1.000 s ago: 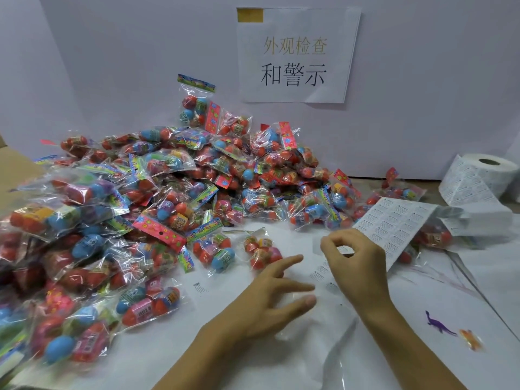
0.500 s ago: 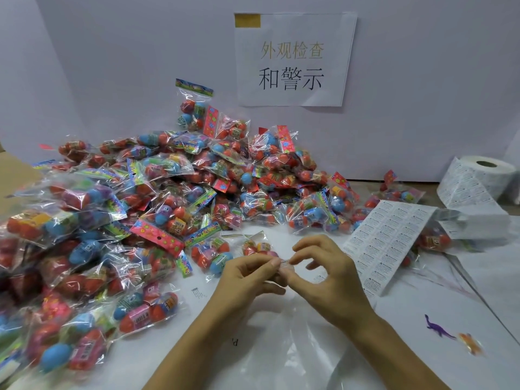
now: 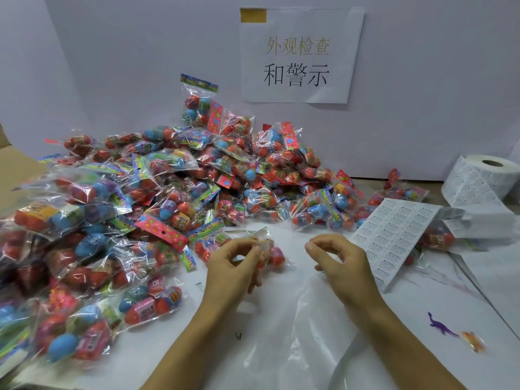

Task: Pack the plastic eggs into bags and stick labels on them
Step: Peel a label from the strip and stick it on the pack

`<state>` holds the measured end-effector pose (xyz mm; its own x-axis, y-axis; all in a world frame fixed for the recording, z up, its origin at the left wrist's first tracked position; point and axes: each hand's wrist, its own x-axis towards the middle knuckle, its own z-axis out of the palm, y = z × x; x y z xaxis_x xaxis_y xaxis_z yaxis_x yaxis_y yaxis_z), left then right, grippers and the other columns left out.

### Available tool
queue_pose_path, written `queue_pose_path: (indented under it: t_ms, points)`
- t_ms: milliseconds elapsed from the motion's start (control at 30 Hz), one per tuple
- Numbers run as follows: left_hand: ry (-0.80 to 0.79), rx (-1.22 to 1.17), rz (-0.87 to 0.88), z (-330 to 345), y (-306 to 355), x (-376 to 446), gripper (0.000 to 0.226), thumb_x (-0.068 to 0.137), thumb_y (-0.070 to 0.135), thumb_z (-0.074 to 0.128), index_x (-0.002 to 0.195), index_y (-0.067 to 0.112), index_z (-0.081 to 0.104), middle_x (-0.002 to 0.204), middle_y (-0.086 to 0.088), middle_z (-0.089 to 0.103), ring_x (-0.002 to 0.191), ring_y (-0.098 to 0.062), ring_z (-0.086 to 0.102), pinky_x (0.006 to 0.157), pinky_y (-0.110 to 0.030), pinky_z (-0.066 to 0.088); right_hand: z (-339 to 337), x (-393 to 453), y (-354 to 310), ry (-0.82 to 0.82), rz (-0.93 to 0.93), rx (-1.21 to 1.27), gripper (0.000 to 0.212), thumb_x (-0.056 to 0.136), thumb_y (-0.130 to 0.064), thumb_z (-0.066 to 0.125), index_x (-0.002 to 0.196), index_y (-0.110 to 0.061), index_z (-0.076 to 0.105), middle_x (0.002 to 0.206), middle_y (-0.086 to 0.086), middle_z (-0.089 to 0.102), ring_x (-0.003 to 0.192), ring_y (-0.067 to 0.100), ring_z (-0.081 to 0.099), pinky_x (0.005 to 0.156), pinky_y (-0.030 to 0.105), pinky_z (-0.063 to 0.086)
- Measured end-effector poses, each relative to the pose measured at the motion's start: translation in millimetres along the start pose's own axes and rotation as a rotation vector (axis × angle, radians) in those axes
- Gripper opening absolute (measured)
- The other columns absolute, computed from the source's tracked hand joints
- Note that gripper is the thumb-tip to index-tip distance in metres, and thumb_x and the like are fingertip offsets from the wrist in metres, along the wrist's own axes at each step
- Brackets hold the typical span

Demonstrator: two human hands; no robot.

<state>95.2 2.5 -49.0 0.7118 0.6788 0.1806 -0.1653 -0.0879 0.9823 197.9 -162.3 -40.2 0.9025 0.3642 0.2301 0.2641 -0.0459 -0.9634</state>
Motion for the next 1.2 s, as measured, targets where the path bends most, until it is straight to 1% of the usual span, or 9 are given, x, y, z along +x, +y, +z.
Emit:
queue_pose_path:
  t_ms: [200, 367, 467, 567, 733, 867, 933, 1033, 1200]
  points:
    - [-0.246, -0.063, -0.072, 3, 7, -7, 0.020, 0.098, 0.005, 0.064, 0.086, 0.010, 0.079, 0.061, -0.009, 0.060, 0.039, -0.017, 0.043, 0.038, -0.020, 0.033, 9, -8, -3, -0.190, -0.075, -0.119, 0.017, 0.080, -0.034, 0.082, 0.095, -0.034, 0.074, 0.101, -0.019, 0.070, 0.101, -0.004, 0.064, 0.072, 0.014, 0.052]
    - [-0.313, -0.026, -0.096, 3, 7, -10, 0.014, 0.098, 0.011, 0.066, 0.095, 0.010, 0.079, 0.059, -0.003, 0.060, 0.038, -0.012, 0.042, 0.038, -0.021, 0.035, 9, -8, -3, -0.246, -0.135, -0.128, 0.012, 0.085, -0.018, 0.080, 0.075, -0.023, 0.076, 0.094, -0.018, 0.068, 0.093, 0.007, 0.068, 0.070, 0.022, 0.055]
    - [-0.105, 0.082, 0.004, 4, 5, -7, 0.019, 0.096, 0.018, 0.069, 0.115, 0.019, 0.073, 0.071, -0.001, 0.066, 0.044, -0.007, 0.050, 0.044, -0.020, 0.041, 8, -5, -1, -0.125, -0.054, -0.021, 0.008, 0.088, -0.018, 0.077, 0.089, -0.025, 0.076, 0.101, -0.014, 0.071, 0.100, 0.010, 0.067, 0.085, 0.036, 0.058]
    - [0.057, 0.398, 0.208, 0, 1, -4, 0.026, 0.093, 0.027, 0.073, 0.118, 0.030, 0.069, 0.088, 0.006, 0.061, 0.065, -0.008, 0.054, 0.062, -0.014, 0.044, 7, -3, -4, -0.151, 0.065, 0.090, 0.052, 0.093, -0.025, 0.072, 0.130, -0.055, 0.051, 0.132, -0.013, 0.059, 0.116, 0.006, 0.061, 0.101, 0.044, 0.053]
    - [-0.180, 0.715, 0.143, 0, -14, -7, 0.030, 0.089, 0.026, 0.077, 0.117, 0.036, 0.073, 0.134, 0.002, 0.040, 0.122, -0.012, 0.040, 0.101, -0.016, 0.027, 10, -2, -5, -0.232, 0.157, 0.088, 0.094, 0.074, -0.042, 0.074, 0.136, -0.072, 0.010, 0.143, -0.006, 0.043, 0.126, 0.016, 0.058, 0.109, 0.043, 0.048]
    - [-0.227, 0.595, 0.247, -1, -13, -4, 0.035, 0.080, 0.002, 0.079, 0.084, 0.034, 0.069, 0.125, 0.006, 0.056, 0.118, -0.015, 0.058, 0.095, -0.006, 0.038, 9, 2, 2, -0.227, 0.224, 0.093, 0.113, 0.068, -0.041, 0.082, 0.146, -0.068, 0.005, 0.142, 0.006, 0.043, 0.122, 0.012, 0.059, 0.111, 0.047, 0.045]
    - [-0.228, 0.525, 0.307, 1, -12, -4, 0.026, 0.076, -0.007, 0.079, 0.079, 0.018, 0.072, 0.115, 0.006, 0.060, 0.113, -0.015, 0.062, 0.097, -0.019, 0.048, 10, 4, 7, -0.207, 0.252, 0.099, 0.116, 0.075, -0.033, 0.088, 0.150, -0.063, 0.004, 0.143, 0.012, 0.044, 0.128, 0.018, 0.056, 0.113, 0.050, 0.043]
    - [-0.257, 0.424, 0.408, 3, -8, -7, 0.020, 0.077, -0.011, 0.077, 0.085, 0.007, 0.075, 0.108, 0.000, 0.062, 0.106, -0.015, 0.064, 0.092, -0.036, 0.056, 12, 6, 11, -0.150, 0.286, 0.195, 0.110, 0.080, -0.026, 0.084, 0.155, -0.053, 0.008, 0.143, 0.012, 0.048, 0.123, 0.026, 0.062, 0.108, 0.049, 0.048]
    - [-0.299, 0.179, 0.266, 4, 2, -12, 0.055, 0.078, 0.009, 0.084, 0.125, 0.024, 0.059, 0.129, 0.000, 0.053, 0.124, -0.012, 0.057, 0.096, -0.024, 0.055, 9, 8, 13, 0.028, 0.317, 0.390, 0.097, 0.077, -0.005, 0.082, 0.155, -0.025, 0.029, 0.122, 0.009, 0.059, 0.087, 0.021, 0.072, 0.079, 0.035, 0.056]
